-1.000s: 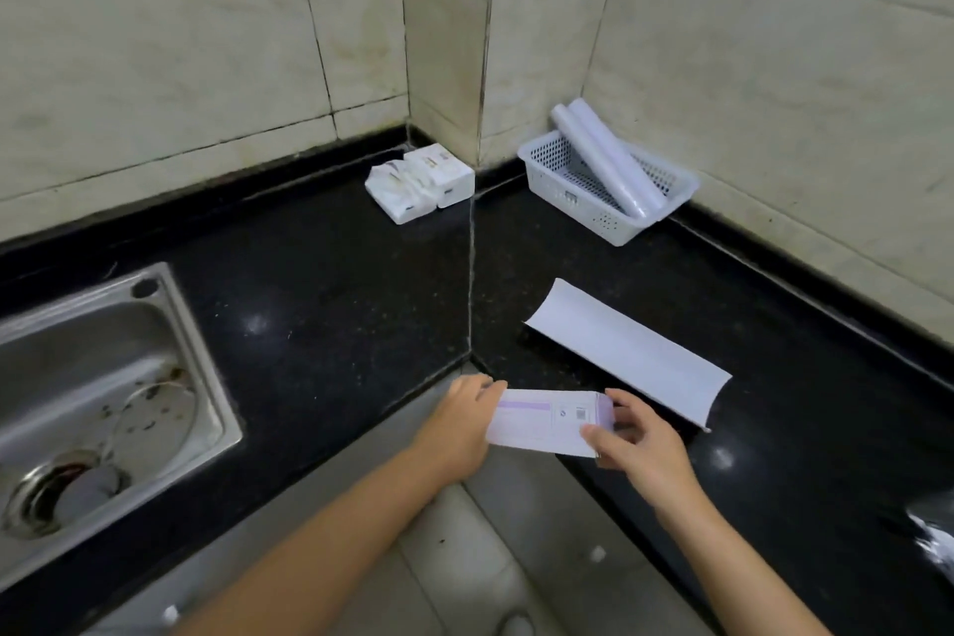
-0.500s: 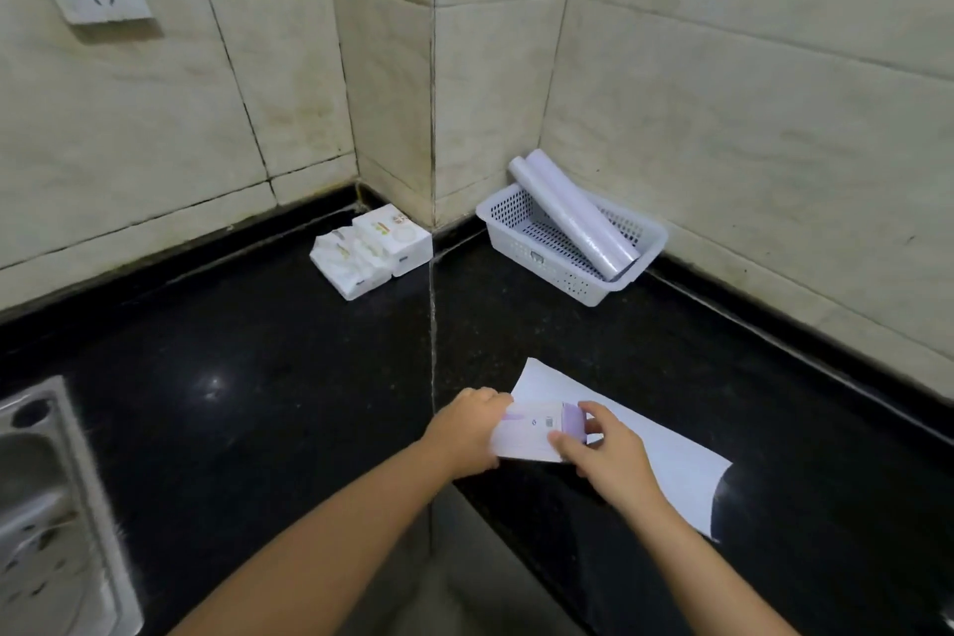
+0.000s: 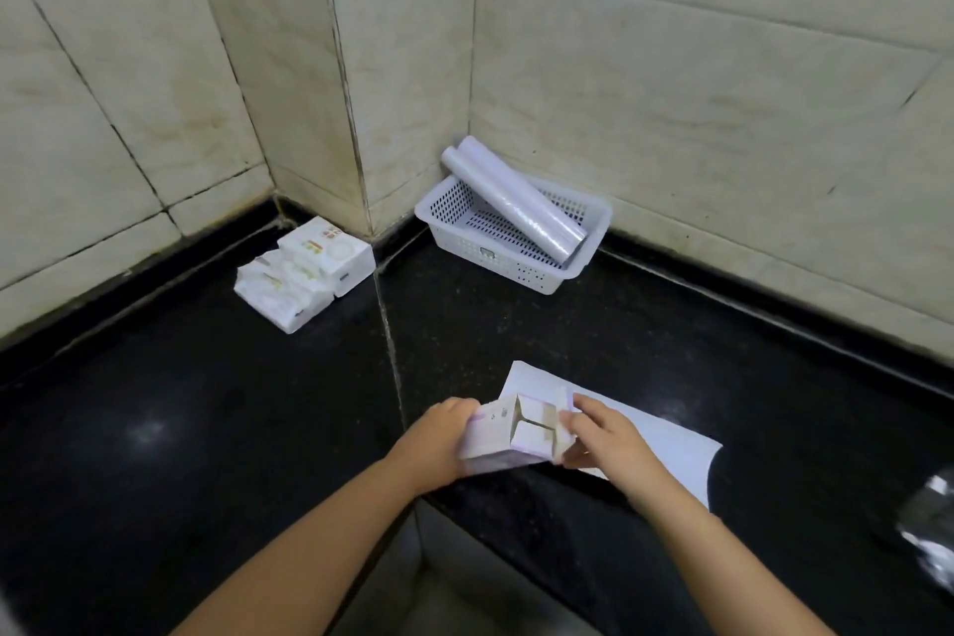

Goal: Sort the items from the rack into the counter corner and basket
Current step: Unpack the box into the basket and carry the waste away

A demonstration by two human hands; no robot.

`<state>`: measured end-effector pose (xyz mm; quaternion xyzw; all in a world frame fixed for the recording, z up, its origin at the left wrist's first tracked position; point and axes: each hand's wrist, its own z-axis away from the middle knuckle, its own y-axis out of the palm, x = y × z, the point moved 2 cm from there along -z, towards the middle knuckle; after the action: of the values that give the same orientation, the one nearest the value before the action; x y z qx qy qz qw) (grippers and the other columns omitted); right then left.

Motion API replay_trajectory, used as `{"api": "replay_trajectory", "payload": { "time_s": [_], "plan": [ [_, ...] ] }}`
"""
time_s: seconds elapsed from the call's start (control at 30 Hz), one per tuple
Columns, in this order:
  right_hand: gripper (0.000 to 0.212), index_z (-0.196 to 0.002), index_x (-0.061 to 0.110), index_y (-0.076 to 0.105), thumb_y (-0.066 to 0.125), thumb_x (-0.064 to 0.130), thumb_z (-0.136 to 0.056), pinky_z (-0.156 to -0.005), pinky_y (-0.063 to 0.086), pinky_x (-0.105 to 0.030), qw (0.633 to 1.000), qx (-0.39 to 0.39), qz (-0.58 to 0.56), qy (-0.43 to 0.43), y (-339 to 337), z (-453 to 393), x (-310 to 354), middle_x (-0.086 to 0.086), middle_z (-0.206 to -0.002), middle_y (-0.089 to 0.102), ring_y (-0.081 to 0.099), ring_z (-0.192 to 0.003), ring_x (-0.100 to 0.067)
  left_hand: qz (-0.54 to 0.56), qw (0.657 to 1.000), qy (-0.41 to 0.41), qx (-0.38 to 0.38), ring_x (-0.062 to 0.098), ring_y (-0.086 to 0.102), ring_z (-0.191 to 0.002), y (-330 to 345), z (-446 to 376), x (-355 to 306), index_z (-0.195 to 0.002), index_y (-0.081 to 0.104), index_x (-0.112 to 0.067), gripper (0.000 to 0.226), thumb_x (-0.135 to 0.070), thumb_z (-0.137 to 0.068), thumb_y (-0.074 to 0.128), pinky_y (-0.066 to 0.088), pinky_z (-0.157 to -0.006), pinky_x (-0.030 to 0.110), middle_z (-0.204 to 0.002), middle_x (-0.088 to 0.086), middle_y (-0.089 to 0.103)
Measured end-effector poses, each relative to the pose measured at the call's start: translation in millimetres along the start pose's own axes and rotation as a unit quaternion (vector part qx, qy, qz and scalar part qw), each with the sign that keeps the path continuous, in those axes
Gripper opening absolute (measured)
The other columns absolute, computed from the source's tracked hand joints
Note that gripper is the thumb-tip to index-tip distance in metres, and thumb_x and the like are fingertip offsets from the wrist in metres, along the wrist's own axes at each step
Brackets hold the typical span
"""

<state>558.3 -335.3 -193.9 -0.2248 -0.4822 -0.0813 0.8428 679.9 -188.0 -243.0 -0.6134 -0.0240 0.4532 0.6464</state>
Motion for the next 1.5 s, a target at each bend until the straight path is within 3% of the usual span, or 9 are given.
{"api": "replay_trajectory", "payload": {
  "time_s": [0.1, 0.23, 0.43, 0.53, 0.63, 0.83, 1.2, 1.37, 1.5],
  "plan": [
    [0.023, -0.114, 0.011, 0.055, 0.045, 0.013, -0.094, -0.061, 0.054, -0.017, 0.999, -0.033, 0.014, 0.003, -10, 1, -6, -0.01, -0.105, 0.063, 0.06, -0.077, -0.018, 0.015, 1.0, -0.005, 0.003, 0.018, 0.05, -0.113, -2, 0, 2, -0.116, 0.05, -0.018, 0.052, -0.038, -0.073, 0.071, 0.044, -0.095, 0.03, -0.126, 0.004, 0.051],
    [0.059, -0.139, 0.014, 0.032, 0.057, 0.013, -0.086, -0.102, 0.039, -0.032, 0.937, -0.148, 0.308, -0.069, -24, 3, -22, -0.008, -0.145, 0.04, 0.044, -0.126, -0.023, 0.018, 1.0, -0.009, 0.014, 0.017, 0.047, -0.118, -1, -1, 2, -0.121, 0.048, -0.019, 0.058, -0.035, -0.071, 0.072, 0.042, -0.098, 0.029, -0.13, 0.003, 0.049],
    [0.04, -0.066, 0.015, 0.07, 0.082, -0.009, -0.036, -0.084, 0.043, -0.065, 0.805, -0.185, 0.48, -0.296, -3, 14, -5, -0.001, -0.079, 0.075, 0.071, -0.086, -0.03, -0.006, 0.996, 0.029, 0.085, 0.014, 0.046, -0.118, -7, -2, 2, -0.126, 0.047, -0.017, 0.056, -0.019, -0.075, 0.07, 0.037, -0.097, 0.022, -0.126, -0.001, 0.048],
    [0.02, -0.07, 0.014, 0.058, 0.058, -0.006, -0.068, -0.113, 0.016, -0.055, 0.855, -0.108, 0.441, -0.25, 8, 11, -4, 0.0, -0.083, 0.068, 0.065, -0.091, -0.022, -0.037, 0.996, 0.028, 0.075, 0.022, 0.055, -0.106, -15, 0, 4, -0.109, 0.059, -0.01, 0.028, -0.008, -0.081, 0.054, 0.044, -0.089, 0.028, -0.107, 0.005, 0.056],
    [0.017, -0.096, 0.01, 0.06, 0.046, 0.008, -0.086, -0.091, 0.034, -0.026, 0.881, -0.083, 0.398, -0.241, 11, 6, -10, -0.004, -0.104, 0.064, 0.057, -0.103, -0.024, -0.044, 0.997, 0.038, 0.054, 0.025, 0.056, -0.104, -13, 4, 3, -0.108, 0.059, -0.005, 0.027, -0.006, -0.083, 0.049, 0.043, -0.086, 0.028, -0.109, 0.012, 0.06],
    [0.029, -0.114, 0.004, 0.061, 0.058, 0.01, -0.086, -0.1, 0.04, -0.029, 0.932, -0.107, 0.283, -0.2, 5, 3, -10, -0.01, -0.122, 0.063, 0.055, -0.115, -0.022, -0.037, 0.996, 0.052, 0.069, 0.016, 0.033, -0.135, -3, 8, -4, -0.144, 0.026, -0.016, 0.078, -0.026, -0.079, 0.069, 0.028, -0.11, 0.025, -0.148, 0.001, 0.033],
    [0.02, -0.097, 0.002, 0.069, 0.06, 0.0, -0.079, -0.081, 0.042, -0.028, 0.929, -0.097, 0.289, -0.21, -8, 21, -19, -0.015, -0.097, 0.07, 0.063, -0.093, -0.03, -0.043, 0.997, 0.058, 0.025, 0.019, 0.053, -0.108, -8, 0, -13, -0.117, 0.053, -0.011, 0.046, -0.03, -0.078, 0.068, 0.042, -0.087, 0.026, -0.119, 0.005, 0.055],
    [0.022, -0.103, 0.004, 0.066, 0.054, 0.005, -0.085, -0.079, 0.043, -0.03, 0.905, 0.005, 0.333, -0.264, 14, 35, -28, -0.014, -0.101, 0.071, 0.061, -0.094, -0.028, -0.008, 0.999, 0.034, 0.012, 0.017, 0.05, -0.098, -11, 7, -9, -0.114, 0.054, -0.008, 0.061, -0.048, -0.068, 0.061, 0.035, -0.079, 0.025, -0.11, 0.005, 0.055],
    [0.019, -0.094, 0.0, 0.067, 0.05, 0.002, -0.086, -0.078, 0.044, -0.035, 0.914, -0.06, 0.312, -0.254, 19, 30, -16, -0.021, -0.092, 0.07, 0.059, -0.091, -0.034, 0.004, 1.0, 0.015, -0.014, 0.02, 0.048, -0.108, -12, 11, 0, -0.12, 0.05, -0.005, 0.056, -0.024, -0.073, 0.074, 0.033, -0.082, 0.022, -0.121, 0.011, 0.053]
  ]
}}
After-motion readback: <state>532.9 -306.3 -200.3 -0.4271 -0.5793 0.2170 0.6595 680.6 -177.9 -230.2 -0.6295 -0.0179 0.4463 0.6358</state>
